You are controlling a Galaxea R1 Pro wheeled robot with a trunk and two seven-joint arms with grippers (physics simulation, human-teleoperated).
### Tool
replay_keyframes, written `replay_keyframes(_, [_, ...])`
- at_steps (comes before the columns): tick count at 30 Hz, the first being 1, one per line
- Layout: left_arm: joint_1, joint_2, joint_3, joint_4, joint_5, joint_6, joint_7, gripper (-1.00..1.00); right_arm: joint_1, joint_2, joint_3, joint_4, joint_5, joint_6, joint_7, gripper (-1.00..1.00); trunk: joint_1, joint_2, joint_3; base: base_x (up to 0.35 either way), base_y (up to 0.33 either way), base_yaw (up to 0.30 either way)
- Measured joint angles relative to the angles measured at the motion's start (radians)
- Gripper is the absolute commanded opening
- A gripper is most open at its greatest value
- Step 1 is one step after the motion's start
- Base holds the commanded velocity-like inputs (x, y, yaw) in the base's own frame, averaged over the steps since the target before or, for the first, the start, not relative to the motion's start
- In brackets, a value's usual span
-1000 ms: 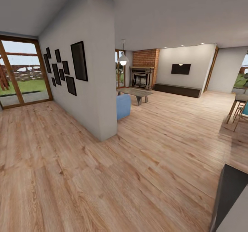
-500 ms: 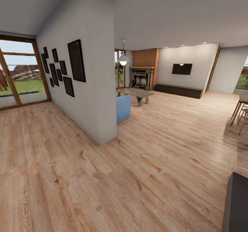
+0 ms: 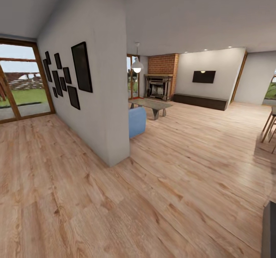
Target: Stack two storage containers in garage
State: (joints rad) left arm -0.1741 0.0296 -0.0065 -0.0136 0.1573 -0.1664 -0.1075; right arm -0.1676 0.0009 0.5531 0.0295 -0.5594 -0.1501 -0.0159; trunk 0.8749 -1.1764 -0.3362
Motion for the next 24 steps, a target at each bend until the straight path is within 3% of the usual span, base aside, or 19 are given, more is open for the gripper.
replay_keyframes(9, [0.000, 0.000, 0.000, 0.000, 0.000, 0.000, 0.000, 1.00, 0.000, 0.001, 0.000, 0.000, 0.000, 0.000, -0.001, 1.00, 0.000, 0.000, 0.000, 0.322, 0.000, -0.018])
replay_keyframes(24, [0.000, -0.001, 0.000, 0.000, 0.000, 0.000, 0.000, 1.00, 0.000, 0.000, 0.000, 0.000, 0.000, 0.000, 0.000, 1.00, 0.000, 0.000, 0.000, 0.322, 0.000, -0.230])
